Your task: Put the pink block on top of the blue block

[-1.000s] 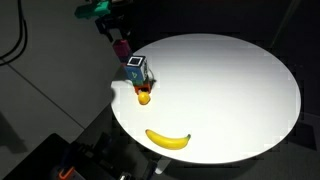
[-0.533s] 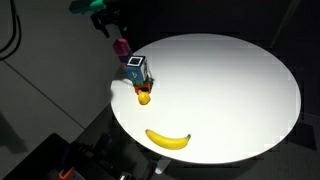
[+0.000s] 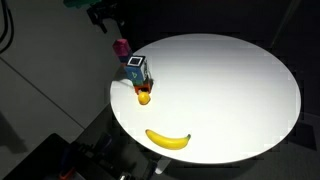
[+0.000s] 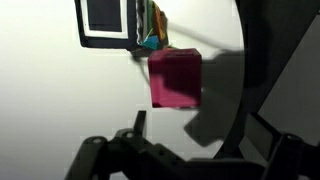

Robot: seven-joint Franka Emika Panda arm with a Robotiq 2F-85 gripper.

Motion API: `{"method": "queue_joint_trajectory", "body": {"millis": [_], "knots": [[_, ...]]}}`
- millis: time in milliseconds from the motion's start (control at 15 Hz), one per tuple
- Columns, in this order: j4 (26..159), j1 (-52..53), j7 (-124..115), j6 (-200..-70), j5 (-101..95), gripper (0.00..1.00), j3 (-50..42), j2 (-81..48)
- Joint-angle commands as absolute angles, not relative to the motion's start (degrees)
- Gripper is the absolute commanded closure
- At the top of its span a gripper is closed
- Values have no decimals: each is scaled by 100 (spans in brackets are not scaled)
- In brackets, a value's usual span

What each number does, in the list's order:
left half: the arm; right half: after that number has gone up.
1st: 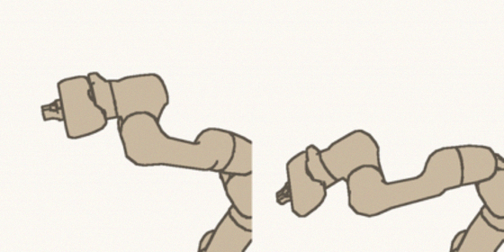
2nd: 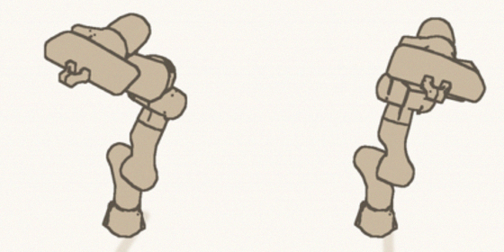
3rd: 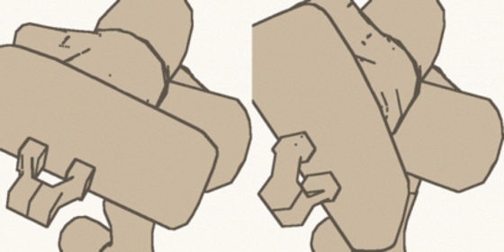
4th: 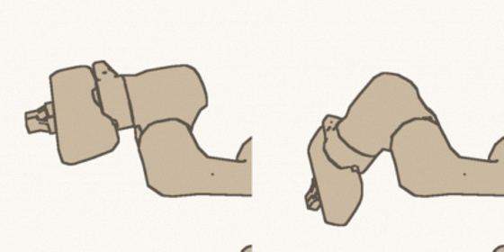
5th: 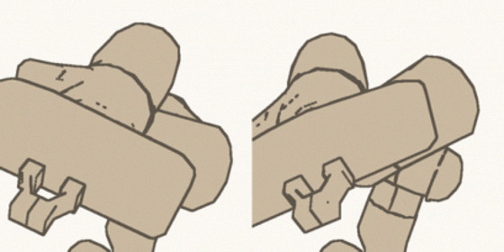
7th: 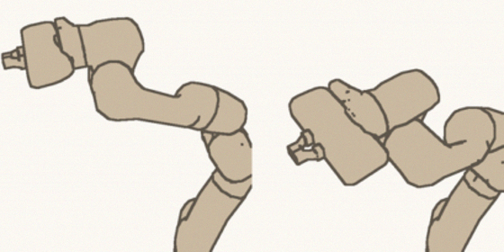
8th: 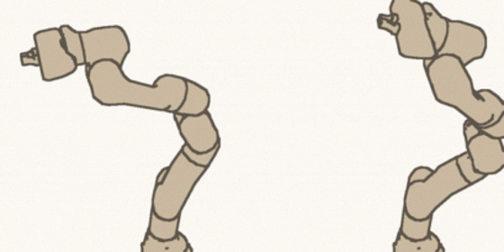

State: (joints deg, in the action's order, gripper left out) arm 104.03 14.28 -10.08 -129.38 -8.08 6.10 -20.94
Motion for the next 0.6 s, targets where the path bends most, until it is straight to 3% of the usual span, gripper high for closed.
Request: {"method": "queue_joint_trajectory", "body": {"millis": [0,533], "knots": [[10788,1358,-1068,-12770,-708,0,631,-1696],[11673,1145,-967,-12787,-372,0,664,-1004]]}}
